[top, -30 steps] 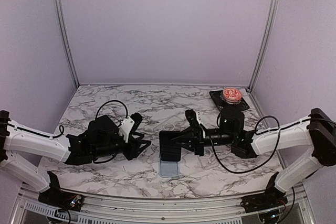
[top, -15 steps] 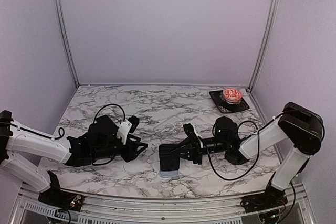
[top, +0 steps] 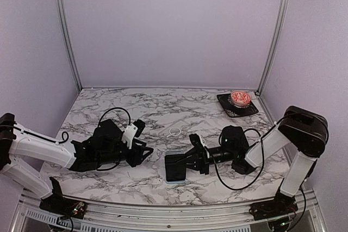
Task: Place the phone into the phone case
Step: Install the phone into the phone case, then press at the corner of the phone case at the center of the board.
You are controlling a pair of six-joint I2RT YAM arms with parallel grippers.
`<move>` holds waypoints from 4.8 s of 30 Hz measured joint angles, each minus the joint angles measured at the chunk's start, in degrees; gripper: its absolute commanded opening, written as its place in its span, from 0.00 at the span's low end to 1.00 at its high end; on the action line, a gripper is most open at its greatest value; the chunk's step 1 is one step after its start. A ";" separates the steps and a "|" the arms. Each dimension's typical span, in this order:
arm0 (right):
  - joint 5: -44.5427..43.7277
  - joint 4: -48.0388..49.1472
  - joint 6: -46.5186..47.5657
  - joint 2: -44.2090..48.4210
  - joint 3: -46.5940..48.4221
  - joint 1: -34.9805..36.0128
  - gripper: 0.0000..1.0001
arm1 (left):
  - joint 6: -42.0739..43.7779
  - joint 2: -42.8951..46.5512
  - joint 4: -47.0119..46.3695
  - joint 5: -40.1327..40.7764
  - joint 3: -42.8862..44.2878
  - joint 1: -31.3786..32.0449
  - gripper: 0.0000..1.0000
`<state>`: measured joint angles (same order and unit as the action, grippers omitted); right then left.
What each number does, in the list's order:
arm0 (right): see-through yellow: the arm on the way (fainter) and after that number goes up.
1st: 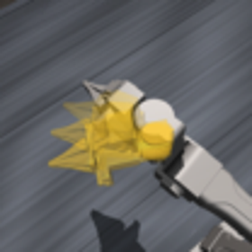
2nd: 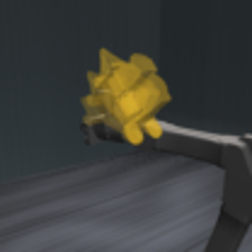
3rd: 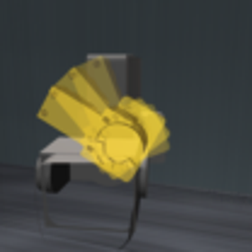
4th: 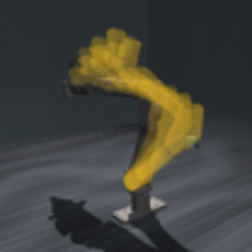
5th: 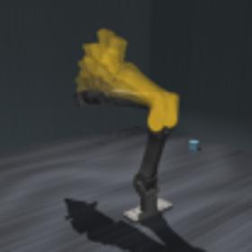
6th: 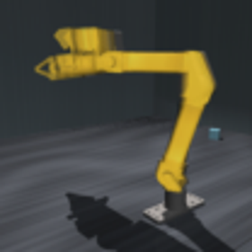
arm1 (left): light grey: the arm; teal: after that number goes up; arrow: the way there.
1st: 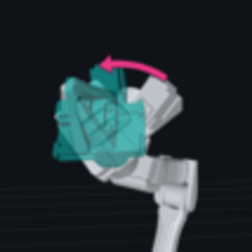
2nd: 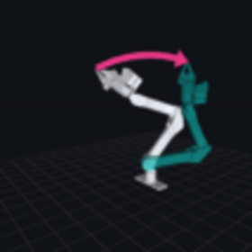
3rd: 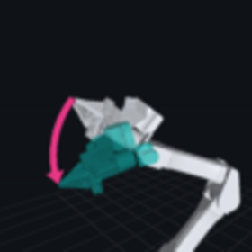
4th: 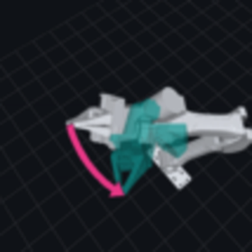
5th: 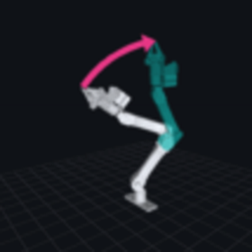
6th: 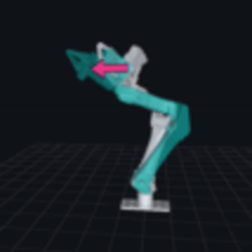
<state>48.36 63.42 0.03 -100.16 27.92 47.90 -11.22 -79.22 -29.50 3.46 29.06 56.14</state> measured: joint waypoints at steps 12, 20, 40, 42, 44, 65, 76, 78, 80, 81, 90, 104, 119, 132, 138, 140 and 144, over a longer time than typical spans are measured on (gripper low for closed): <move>1.55 2.89 -2.05 -2.58 0.13 0.72 0.00 | -0.15 0.02 -0.09 0.04 0.07 -0.07 0.41; 4.57 2.97 -6.23 -5.92 3.28 -1.20 0.00 | -0.13 0.92 -0.09 -1.95 0.48 -0.07 0.50; 8.52 -7.52 -8.92 -9.42 11.15 -4.37 0.12 | -3.91 -4.35 6.95 4.76 5.55 -0.11 0.05; 9.29 -9.90 -8.33 -10.12 13.05 -4.57 0.13 | -4.13 -6.16 8.07 4.57 6.27 -0.11 0.04; 9.44 -11.76 -7.72 -10.36 14.12 -4.70 0.15 | -4.57 -8.57 8.90 3.98 6.47 -0.11 0.04; 6.97 -18.91 -5.57 -15.23 20.09 -5.44 0.30 | -7.43 -20.72 9.55 0.24 11.26 -0.76 0.00; 4.66 -29.29 -0.33 -16.20 24.24 -5.46 0.36 | -7.41 -20.74 9.57 0.66 11.28 -1.07 0.00; 4.24 -29.92 0.15 -16.20 24.35 -5.46 0.39 | -7.37 -20.72 9.57 0.66 11.28 -1.07 0.00; 3.56 -30.84 0.98 -16.20 24.48 -5.46 0.41 | -7.21 -20.74 9.57 0.66 11.28 -1.07 0.00; 3.21 -31.39 1.36 -16.20 24.48 -5.49 0.43 | -7.17 -20.74 9.57 0.66 11.28 -1.07 0.00; -1.18 -35.39 6.01 -15.23 24.48 -5.42 0.54 | -6.51 -20.94 9.46 0.72 11.39 -1.07 0.01; -12.13 -40.96 11.43 -14.10 24.70 -3.10 0.72 | -5.88 -22.01 9.05 0.61 12.48 -1.07 0.07; -20.90 -48.59 12.76 -5.07 24.39 -1.95 0.91 | -5.46 -22.01 8.92 0.66 12.50 -1.07 0.11; -35.76 -68.57 -13.88 -1.53 27.87 -0.76 0.08 | -5.27 -22.01 8.90 0.50 12.50 -1.07 0.11; -47.65 -77.90 -19.43 -5.07 33.64 4.28 0.00 | -5.25 -22.01 8.87 -0.07 12.50 -1.07 0.11; -50.51 -79.32 -19.98 -7.34 36.09 5.33 0.00 | -5.25 -22.01 8.87 -0.17 12.50 -1.07 0.11; -54.16 -81.26 -20.31 -9.35 38.25 6.78 0.00 | -5.09 -22.01 8.81 -0.52 12.50 -1.07 0.11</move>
<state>-5.80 -17.85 -20.27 -109.51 66.17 54.68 -16.32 -101.23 -20.69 2.94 41.56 55.07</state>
